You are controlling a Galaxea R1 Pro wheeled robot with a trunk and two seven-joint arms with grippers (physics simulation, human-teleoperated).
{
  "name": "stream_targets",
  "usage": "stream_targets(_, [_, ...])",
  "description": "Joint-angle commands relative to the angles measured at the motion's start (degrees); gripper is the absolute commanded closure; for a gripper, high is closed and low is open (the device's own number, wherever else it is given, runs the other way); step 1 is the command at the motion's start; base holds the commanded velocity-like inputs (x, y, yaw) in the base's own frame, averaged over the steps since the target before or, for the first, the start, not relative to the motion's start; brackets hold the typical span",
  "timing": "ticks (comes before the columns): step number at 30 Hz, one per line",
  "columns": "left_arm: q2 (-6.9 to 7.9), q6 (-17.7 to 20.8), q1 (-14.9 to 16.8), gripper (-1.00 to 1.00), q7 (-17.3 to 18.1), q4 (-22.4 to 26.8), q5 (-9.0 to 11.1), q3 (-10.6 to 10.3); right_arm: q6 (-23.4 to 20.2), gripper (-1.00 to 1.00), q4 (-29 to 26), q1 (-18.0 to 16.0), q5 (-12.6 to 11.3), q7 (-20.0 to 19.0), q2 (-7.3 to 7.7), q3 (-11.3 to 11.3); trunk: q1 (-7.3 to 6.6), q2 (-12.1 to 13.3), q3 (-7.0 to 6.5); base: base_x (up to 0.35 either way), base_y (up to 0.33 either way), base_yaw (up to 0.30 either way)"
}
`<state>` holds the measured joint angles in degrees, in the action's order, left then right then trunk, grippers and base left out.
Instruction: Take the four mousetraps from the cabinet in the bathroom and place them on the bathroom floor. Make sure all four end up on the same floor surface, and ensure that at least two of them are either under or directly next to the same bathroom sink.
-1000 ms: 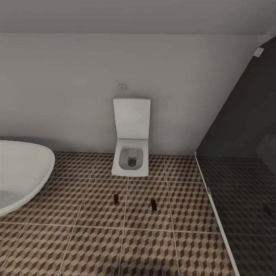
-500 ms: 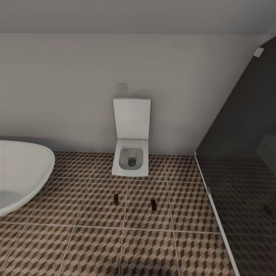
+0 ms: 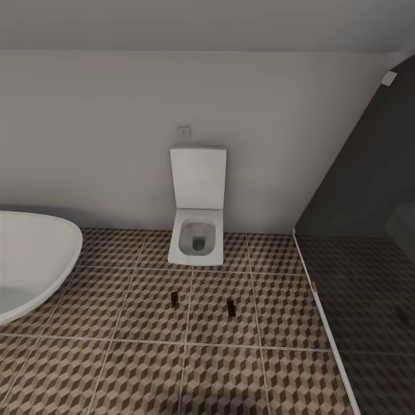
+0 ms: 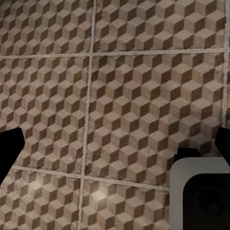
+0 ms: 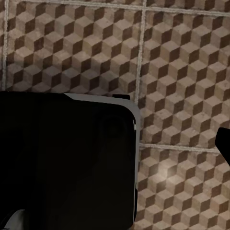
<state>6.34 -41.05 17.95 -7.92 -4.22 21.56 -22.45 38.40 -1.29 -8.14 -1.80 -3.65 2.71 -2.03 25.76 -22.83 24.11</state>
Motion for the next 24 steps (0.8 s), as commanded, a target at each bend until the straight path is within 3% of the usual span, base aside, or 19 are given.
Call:
stream_targets(1, [-0.03,-0.3,0.1,-1.00,-0.2,-0.2,0.1,-0.5,0.2,-1.00,0.0,0.0,-0.2,-0.2,0.02,-0.2,0.03,-0.1,0.08,0.000,0.000,0.000])
stream_targets(24, [-0.01,-0.3,0.1,-1.00,-0.2,-0.2,0.1,-0.5,0.2,-1.00,0.1,0.0,-0.2,-0.2,0.02,-0.2,0.03,-0.1,0.08,0.000,0.000,0.000])
